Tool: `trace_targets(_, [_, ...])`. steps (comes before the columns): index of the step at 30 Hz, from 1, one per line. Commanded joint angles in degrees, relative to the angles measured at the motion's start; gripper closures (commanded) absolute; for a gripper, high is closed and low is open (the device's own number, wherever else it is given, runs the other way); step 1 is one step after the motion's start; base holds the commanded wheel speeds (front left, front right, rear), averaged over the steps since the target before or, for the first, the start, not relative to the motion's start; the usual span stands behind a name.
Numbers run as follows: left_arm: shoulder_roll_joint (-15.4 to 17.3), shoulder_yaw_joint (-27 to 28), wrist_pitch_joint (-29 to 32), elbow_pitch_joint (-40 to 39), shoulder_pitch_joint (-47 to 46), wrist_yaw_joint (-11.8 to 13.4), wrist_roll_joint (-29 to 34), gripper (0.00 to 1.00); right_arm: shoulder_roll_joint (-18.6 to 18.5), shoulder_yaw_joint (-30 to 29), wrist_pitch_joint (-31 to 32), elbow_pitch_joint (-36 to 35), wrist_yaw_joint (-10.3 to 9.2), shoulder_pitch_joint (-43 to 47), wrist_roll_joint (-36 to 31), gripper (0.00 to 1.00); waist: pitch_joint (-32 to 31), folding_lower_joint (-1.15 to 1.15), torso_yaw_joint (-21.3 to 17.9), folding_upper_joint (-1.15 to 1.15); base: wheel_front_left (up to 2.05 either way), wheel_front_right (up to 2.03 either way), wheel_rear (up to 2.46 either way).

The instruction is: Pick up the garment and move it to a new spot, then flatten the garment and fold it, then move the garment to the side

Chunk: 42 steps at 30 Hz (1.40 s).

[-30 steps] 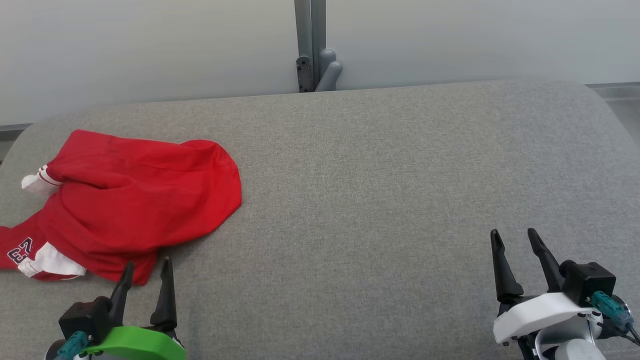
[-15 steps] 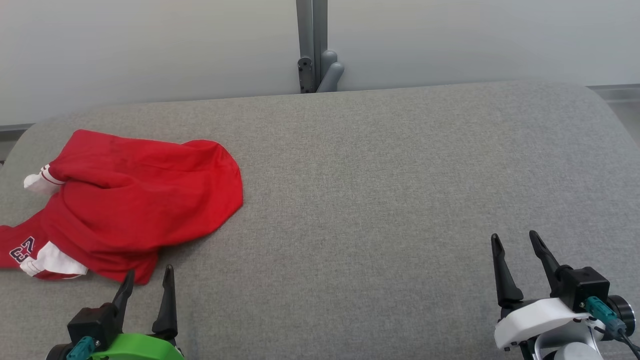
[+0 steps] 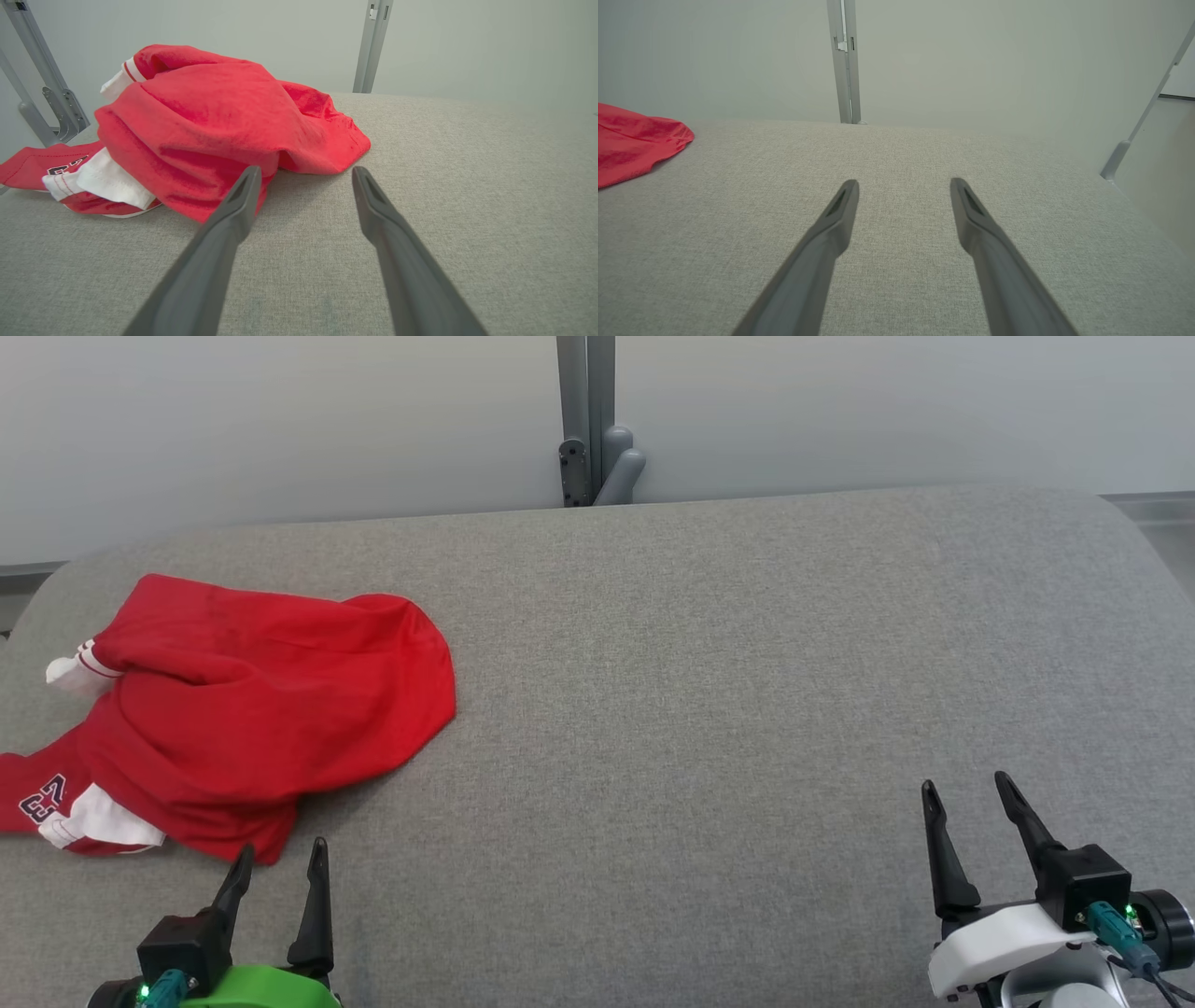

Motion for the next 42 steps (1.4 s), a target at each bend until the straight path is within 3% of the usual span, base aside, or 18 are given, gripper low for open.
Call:
trace_targets(1, [0.4, 0.1, -0.4, -0.1, 0.3, -0.2, 0.8, 0.0, 0.0, 0.1, -0.3, 0.1, 0.0, 0.4, -0.6, 0.0, 0.0, 0.0, 0.0, 0.0, 0.0, 0.0, 0.0])
trace_targets(22, [0.1, -0.3, -0.3, 0.2, -1.0, -0.2, 0.5, 0.0, 0.0, -0.6, -0.2, 0.4, 0.0, 0.3, 0.3, 0.0, 0.2, 0.0, 1.3, 0.0, 0.0, 0.0, 0.0])
trace_targets(27, [-0.1, -0.9, -0.3, 0.2, -1.6, -0.2, 0.6, 0.0, 0.0, 0.7, -0.2, 1.2, 0.0, 0.9, 0.0, 0.0, -0.2, 0.0, 6.4, 0.0, 0.0, 0.0, 0.0])
trace_targets(36, [0.5, 0.6, -0.3, 0.4, -0.2, -0.1, 0.6, 0.0, 0.0, 4.1, -0.2, 2.0, 0.0, -0.9, 0.0, 0.0, -0.8, 0.0, 19.4, 0.0, 0.0, 0.0, 0.0])
trace_targets(42, [-0.1, 2.8, -0.3, 0.2, 1.0, -0.1, 0.4, 0.0, -0.1, 6.3, -0.2, 2.5, 0.0, -2.2, 0.4, 0.0, -0.9, 0.0, 23.6, 0.0, 0.0, 0.0, 0.0])
